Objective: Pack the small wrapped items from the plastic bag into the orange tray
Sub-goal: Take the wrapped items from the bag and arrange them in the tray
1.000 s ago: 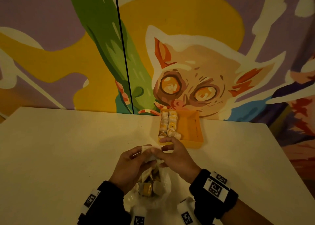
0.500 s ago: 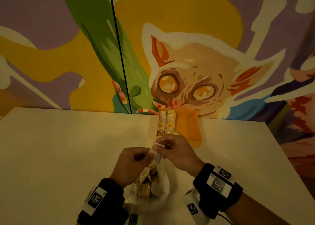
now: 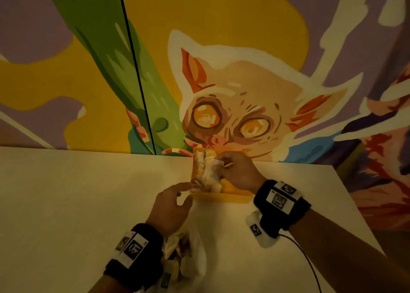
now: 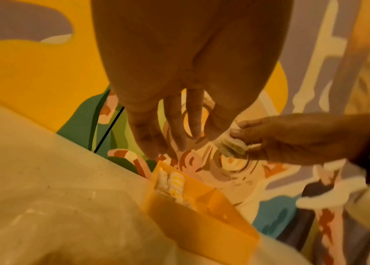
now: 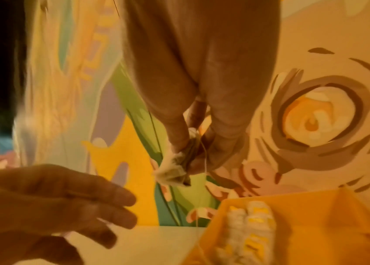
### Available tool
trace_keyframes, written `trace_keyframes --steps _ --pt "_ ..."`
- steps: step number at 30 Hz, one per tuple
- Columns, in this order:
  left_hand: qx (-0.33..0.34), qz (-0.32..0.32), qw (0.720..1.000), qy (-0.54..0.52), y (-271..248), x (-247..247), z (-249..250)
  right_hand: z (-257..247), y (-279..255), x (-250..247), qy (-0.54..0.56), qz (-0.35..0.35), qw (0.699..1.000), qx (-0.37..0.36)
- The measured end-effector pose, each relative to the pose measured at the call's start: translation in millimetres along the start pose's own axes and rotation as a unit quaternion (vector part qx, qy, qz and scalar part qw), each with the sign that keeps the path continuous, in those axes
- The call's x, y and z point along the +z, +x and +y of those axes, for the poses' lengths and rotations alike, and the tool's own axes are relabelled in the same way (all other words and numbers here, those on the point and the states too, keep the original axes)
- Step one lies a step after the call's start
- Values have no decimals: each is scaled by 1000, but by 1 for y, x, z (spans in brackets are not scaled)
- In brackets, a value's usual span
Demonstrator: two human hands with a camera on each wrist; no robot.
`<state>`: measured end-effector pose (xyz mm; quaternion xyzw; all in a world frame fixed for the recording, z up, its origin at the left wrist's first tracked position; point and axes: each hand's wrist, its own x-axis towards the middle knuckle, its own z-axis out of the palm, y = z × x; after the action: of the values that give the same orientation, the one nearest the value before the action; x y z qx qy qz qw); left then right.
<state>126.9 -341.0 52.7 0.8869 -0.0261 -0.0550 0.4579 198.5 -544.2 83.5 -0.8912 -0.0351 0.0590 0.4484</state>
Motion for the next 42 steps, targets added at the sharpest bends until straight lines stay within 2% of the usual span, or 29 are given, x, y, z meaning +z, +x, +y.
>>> trace_keyframes --steps 3,7,10,14,18,21,26,30,35,39,42 --pt "16 -74 983 167 13 9 -9 19 29 -11 -54 33 998 20" --pt "-22 -159 954 252 24 22 -15 44 63 -14 -130 44 990 33" --pt "-38 -190 940 279 29 28 -13 58 88 -10 -179 38 982 36" --pt "-45 -205 936 284 31 28 -7 77 117 3 -198 37 978 61" --pt "-73 -229 931 273 33 27 -7 88 130 17 -253 19 963 86" --pt "-83 -248 928 265 33 27 -7 89 134 22 -255 28 960 111" --pt "-85 -253 929 257 34 32 -10 85 136 22 -237 40 964 118" --pt "-75 -248 936 239 32 33 -11 83 131 23 -224 66 968 95" --pt "-26 -196 957 214 27 21 -11 74 115 16 -185 95 976 70" --pt "8 -153 973 174 19 4 -4 55 85 20 -120 152 981 29" --pt "21 -120 980 156 8 -12 -5 32 50 31 -60 132 989 29"
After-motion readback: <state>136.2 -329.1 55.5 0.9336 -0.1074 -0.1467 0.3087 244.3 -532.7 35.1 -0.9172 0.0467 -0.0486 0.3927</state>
